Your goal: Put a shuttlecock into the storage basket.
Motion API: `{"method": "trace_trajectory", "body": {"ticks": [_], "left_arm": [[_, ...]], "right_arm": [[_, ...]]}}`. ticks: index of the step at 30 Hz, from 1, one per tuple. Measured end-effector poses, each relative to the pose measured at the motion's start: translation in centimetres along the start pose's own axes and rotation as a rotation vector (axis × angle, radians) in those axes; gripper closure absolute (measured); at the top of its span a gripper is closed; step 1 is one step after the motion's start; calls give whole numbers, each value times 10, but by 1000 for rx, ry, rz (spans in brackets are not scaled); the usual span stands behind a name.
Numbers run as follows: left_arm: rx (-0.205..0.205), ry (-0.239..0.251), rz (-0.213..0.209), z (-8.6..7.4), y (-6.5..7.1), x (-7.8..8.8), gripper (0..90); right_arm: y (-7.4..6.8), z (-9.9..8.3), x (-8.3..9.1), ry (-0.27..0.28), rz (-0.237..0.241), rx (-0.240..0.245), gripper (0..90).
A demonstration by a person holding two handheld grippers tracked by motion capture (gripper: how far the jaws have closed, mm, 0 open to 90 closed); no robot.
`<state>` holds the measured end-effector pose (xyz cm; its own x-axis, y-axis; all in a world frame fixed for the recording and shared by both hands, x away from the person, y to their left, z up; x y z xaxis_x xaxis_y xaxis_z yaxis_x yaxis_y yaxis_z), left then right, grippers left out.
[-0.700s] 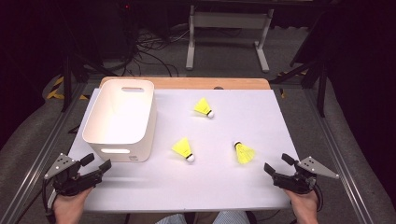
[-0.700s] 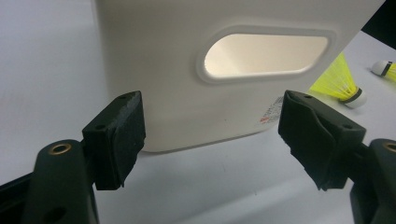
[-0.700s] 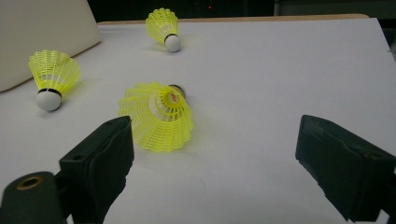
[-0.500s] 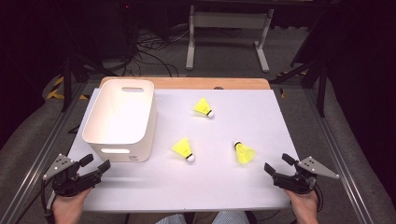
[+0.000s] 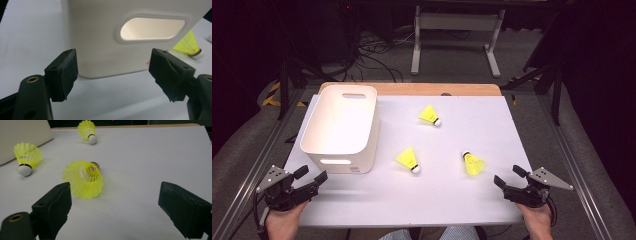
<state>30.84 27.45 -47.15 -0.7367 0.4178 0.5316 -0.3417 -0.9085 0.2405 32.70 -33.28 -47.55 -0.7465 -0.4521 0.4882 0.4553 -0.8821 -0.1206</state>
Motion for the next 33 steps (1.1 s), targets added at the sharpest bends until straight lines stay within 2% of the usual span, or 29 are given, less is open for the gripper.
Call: {"method": "trace_trajectory", "body": {"ticks": [12, 18, 33], "left_arm": [[30, 9, 39, 5, -16, 8, 243], [64, 18, 67, 6, -27, 12, 244], [79, 17, 102, 11, -41, 14, 248]], "right_arm": [[1, 0, 0, -3, -6, -4, 120], [1, 0, 1, -1, -8, -7, 120], [1, -1, 0, -3, -8, -6, 120]]}}
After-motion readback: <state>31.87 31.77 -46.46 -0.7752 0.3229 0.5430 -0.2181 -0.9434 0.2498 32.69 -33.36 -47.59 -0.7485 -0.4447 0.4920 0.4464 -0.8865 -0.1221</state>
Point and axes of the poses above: each handheld gripper's, and its own axes: x roughly backward along the jaws, z roughly out of its top, y roughly to its right, the point moved 5 cm from there along -x, roughly forward along the jaws, and after that the axes turned 7 degrees about -y, right-handed, at the moved point
